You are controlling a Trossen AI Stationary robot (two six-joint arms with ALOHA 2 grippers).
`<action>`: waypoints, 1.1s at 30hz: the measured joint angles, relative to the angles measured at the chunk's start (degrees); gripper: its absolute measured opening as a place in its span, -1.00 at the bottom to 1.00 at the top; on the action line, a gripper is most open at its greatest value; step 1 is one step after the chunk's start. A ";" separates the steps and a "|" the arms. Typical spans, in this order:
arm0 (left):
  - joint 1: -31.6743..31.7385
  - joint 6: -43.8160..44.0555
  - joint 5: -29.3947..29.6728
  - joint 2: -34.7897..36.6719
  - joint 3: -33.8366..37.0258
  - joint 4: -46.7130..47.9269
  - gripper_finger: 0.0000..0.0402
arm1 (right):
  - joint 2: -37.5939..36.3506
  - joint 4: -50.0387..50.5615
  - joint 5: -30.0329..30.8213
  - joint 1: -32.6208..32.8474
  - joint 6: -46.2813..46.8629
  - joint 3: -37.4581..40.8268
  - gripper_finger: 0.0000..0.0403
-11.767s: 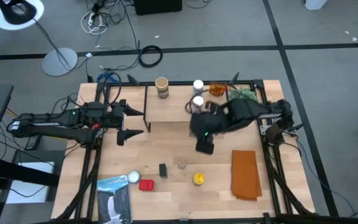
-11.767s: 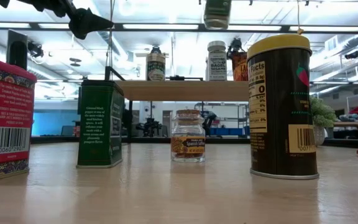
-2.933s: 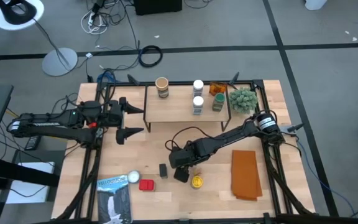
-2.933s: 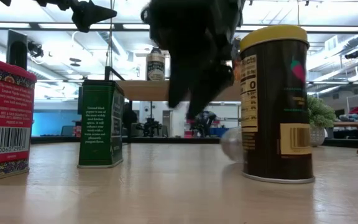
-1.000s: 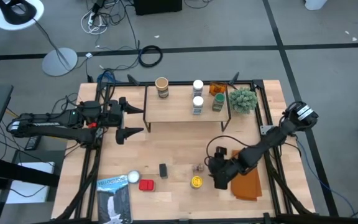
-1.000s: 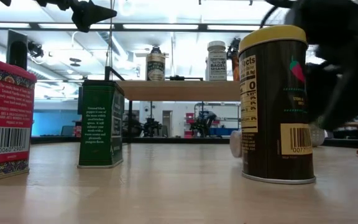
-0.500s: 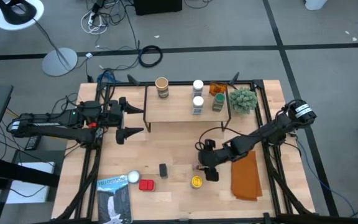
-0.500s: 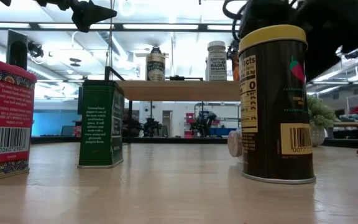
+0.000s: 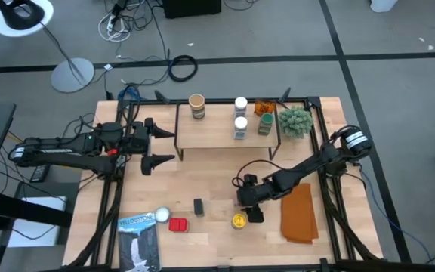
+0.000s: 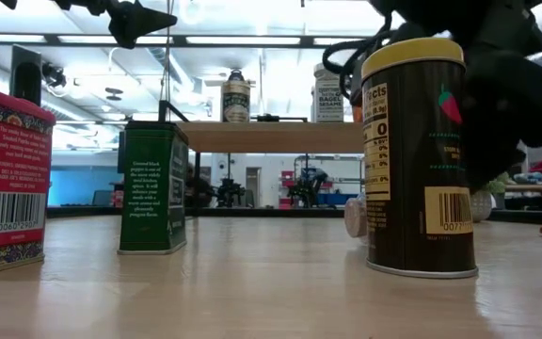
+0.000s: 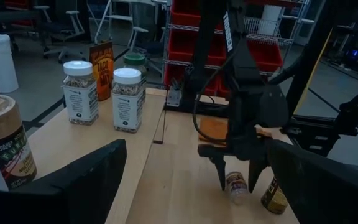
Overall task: Shelf spices
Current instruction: Put the brown seasoning bottle on the shelf
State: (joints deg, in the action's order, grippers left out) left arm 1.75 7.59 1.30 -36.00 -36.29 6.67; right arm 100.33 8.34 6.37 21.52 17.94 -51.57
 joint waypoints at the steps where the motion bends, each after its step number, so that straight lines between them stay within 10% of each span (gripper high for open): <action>1: -0.01 0.01 0.00 -0.01 0.00 0.10 0.97 | 0.03 0.04 0.00 -0.02 0.33 0.00 0.39; 6: -0.01 -0.01 0.00 -0.01 0.00 0.01 0.97 | -0.97 0.11 1.06 -0.02 6.46 0.00 -0.09; 12: 0.00 -0.02 0.00 -0.01 0.00 0.05 0.97 | -5.20 0.96 7.43 1.42 11.84 0.00 -0.10; 22: 0.00 0.00 0.00 0.00 0.00 0.04 0.97 | -10.47 -1.77 44.06 11.39 20.09 3.80 -0.10; 33: 0.00 -0.01 0.00 0.02 0.00 0.05 0.97 | -1.07 -55.13 56.51 17.51 18.38 23.77 -0.10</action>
State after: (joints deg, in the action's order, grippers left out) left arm 1.75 7.58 1.30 -35.99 -36.29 6.72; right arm 99.26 -46.79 62.88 39.02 36.32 -27.80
